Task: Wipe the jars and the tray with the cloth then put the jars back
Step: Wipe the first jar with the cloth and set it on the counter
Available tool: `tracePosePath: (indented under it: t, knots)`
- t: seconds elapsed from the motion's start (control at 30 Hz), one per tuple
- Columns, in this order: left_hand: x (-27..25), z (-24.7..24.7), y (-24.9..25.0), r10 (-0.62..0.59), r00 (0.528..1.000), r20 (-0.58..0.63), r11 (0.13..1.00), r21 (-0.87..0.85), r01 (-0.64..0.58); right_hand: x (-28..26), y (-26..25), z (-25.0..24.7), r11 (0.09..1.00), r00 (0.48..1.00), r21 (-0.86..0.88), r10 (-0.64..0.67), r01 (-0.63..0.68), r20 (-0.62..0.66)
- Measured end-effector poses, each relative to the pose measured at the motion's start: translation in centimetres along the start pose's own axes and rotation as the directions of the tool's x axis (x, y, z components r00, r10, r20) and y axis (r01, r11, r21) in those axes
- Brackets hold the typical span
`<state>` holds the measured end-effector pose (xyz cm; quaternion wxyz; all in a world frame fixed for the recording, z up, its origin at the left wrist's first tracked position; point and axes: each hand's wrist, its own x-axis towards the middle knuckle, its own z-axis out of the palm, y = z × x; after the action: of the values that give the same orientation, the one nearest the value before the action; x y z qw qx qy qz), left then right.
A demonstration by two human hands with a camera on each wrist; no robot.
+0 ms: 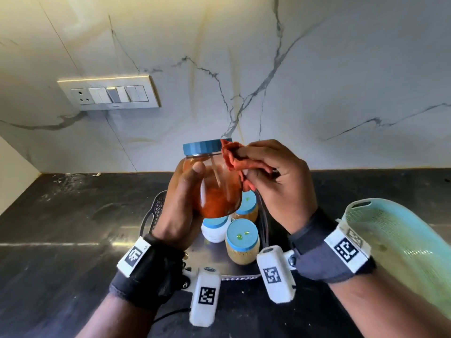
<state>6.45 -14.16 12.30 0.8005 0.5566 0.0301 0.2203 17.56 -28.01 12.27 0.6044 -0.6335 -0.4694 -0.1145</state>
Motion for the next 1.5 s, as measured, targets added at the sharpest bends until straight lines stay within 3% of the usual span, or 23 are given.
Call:
tracePosePath:
  t: [0.07,0.23,0.47,0.63,0.7,0.83,0.93,1.03,1.1,1.27,1.33,1.5]
  knots:
    - [0.4,-0.9,0.1,-0.038,0.997,-0.074,0.999,0.02,0.039,-0.7,0.0,0.4,1.0,1.0,-0.012,0.019,-0.019,-0.005]
    - [1.0,-2.3,0.7,-0.165,0.981,-0.105,0.959,0.216,0.185,-1.0,-0.2,1.1,0.971,0.99,-0.209,-0.101,0.119,0.096]
    - [1.4,-1.8,1.2,-0.193,0.981,-0.035,0.949,0.248,0.195,-1.1,-0.6,1.4,0.945,0.982,-0.282,-0.132,0.166,0.137]
    - [1.6,-2.6,1.1,-0.121,0.992,-0.028,0.941,0.315,0.124,-4.1,-1.2,1.4,0.871,0.906,-0.336,-0.237,0.358,0.351]
    - [1.6,-2.7,1.1,-0.118,0.993,-0.019,0.929,0.351,0.116,-3.1,-1.0,1.0,0.903,0.934,-0.316,-0.197,0.291,0.299]
    - [1.6,-2.4,1.2,-0.123,0.992,-0.007,0.912,0.394,0.116,-0.6,-0.7,0.6,0.972,0.993,-0.207,-0.099,0.11,0.062]
    - [1.8,-2.8,1.2,-0.095,0.993,-0.075,0.931,0.347,0.115,-2.0,-1.2,1.5,0.947,0.977,-0.263,-0.151,0.186,0.149]
    - [1.8,-3.4,0.9,-0.097,0.982,-0.162,0.945,0.295,0.142,-3.8,-1.5,2.1,0.873,0.897,-0.293,-0.286,0.389,0.338]
    - [1.6,-3.7,0.7,-0.111,0.977,-0.183,0.953,0.259,0.156,-3.5,-1.2,1.9,0.866,0.865,-0.261,-0.306,0.427,0.398]
    - [1.6,-3.7,0.8,-0.071,0.985,-0.157,0.961,0.255,0.11,-1.3,-0.6,1.9,0.953,0.979,-0.251,-0.133,0.17,0.158]
    - [1.6,-3.7,1.1,-0.05,0.99,-0.134,0.949,0.302,0.088,-1.3,-0.6,2.5,0.955,0.981,-0.248,-0.128,0.162,0.148]
    - [1.5,-6.0,2.7,-0.043,0.98,-0.194,0.958,0.272,0.095,-3.4,-0.9,4.4,0.935,0.936,-0.234,-0.195,0.267,0.293]
